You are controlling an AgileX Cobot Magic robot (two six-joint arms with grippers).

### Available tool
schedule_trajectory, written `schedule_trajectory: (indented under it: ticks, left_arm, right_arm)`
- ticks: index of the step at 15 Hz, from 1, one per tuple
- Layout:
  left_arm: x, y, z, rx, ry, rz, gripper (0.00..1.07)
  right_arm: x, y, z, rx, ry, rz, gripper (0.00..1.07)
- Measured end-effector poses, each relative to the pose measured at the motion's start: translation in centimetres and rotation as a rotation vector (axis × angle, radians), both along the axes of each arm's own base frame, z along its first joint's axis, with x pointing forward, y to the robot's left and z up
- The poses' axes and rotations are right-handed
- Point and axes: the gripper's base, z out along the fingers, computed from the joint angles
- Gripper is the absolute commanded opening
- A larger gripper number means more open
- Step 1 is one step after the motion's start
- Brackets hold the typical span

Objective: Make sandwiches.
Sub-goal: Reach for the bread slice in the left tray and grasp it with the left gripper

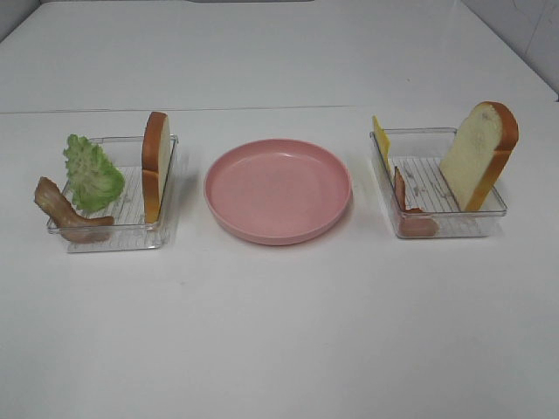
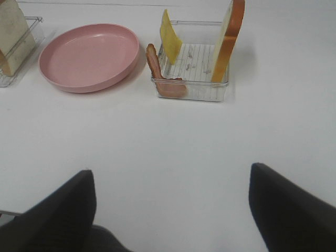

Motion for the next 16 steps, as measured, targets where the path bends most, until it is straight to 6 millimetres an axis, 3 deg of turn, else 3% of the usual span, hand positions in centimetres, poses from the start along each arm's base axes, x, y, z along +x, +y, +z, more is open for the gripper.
schedule_trajectory:
  ticks: [9,12,14,16]
  left_arm:
    - [0.0,0.0,0.1,0.003,-0.006,0.002,0.77]
    - [0.1,0.1,1.2,0.003,-0.105,0.007,0.75]
    - [1.7,0.1,2.7,-0.006,-0.207,0.011,0.75]
    - [4.1,0.1,3.3,-0.029,-0.189,0.010,0.75]
  right_arm:
    - [0.0,0.0,0.0,0.000,0.000,0.000,0.77]
    - [0.0,0.0,0.0,0.000,0.000,0.000,0.77]
    - [0.0,0.0,0.0,0.000,0.000,0.000,0.77]
    - [0.0,0.0,0.0,0.000,0.000,0.000,0.77]
